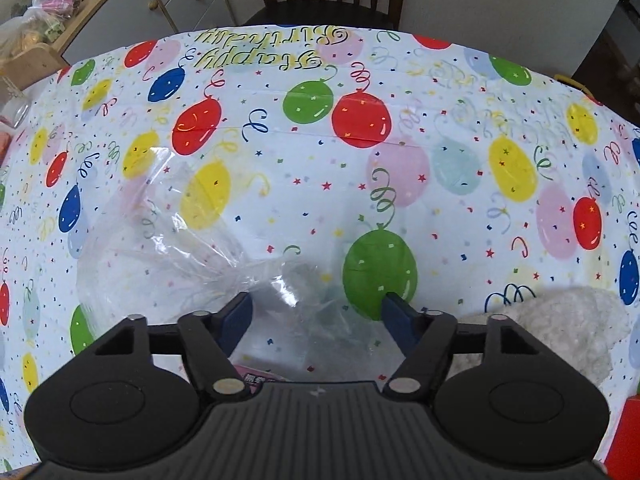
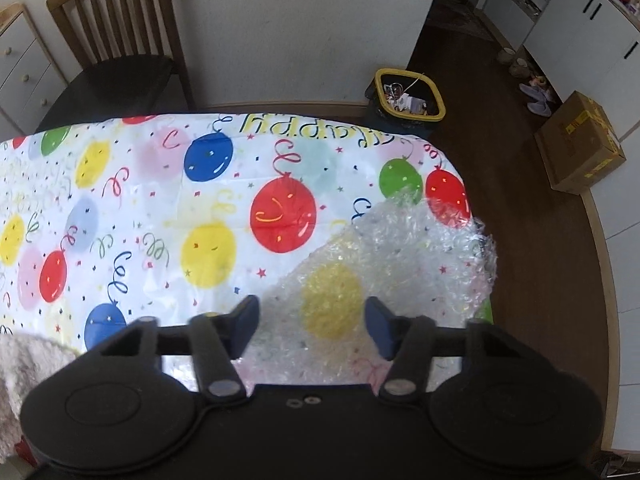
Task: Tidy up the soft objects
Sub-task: 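Grasp the clear zip bag with the left tool while the right tool grasps the bubble wrap, then lift the zip bag and bubble wrap up off the table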
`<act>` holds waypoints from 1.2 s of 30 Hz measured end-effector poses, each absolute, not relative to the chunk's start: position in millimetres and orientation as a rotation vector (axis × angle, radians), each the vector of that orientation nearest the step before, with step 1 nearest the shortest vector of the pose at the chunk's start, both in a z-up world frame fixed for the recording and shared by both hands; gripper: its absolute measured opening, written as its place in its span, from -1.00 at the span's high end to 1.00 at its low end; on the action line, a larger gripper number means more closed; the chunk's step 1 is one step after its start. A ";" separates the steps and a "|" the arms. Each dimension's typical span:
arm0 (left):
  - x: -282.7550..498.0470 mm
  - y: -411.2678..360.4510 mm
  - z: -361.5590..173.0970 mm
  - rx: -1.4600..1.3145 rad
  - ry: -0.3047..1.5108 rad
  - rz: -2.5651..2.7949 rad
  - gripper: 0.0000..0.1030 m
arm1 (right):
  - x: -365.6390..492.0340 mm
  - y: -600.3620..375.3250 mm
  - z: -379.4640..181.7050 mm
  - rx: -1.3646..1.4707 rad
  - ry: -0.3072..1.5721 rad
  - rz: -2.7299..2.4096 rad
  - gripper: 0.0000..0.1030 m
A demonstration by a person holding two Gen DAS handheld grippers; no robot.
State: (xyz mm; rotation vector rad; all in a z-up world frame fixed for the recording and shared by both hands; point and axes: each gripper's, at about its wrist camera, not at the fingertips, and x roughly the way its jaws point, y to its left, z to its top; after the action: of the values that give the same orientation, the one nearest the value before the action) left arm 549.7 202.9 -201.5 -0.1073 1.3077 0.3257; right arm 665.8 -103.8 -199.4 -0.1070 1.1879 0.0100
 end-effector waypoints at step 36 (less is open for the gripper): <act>523.2 210.2 -149.8 -0.186 1.144 0.258 0.58 | 645.8 -123.4 -162.7 0.083 1.097 0.067 0.38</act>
State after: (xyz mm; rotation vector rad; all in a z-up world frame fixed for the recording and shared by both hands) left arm 523.2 210.2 -149.8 -0.1858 1.1436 0.2576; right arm 645.8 -123.4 -162.7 0.0832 1.0971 0.0673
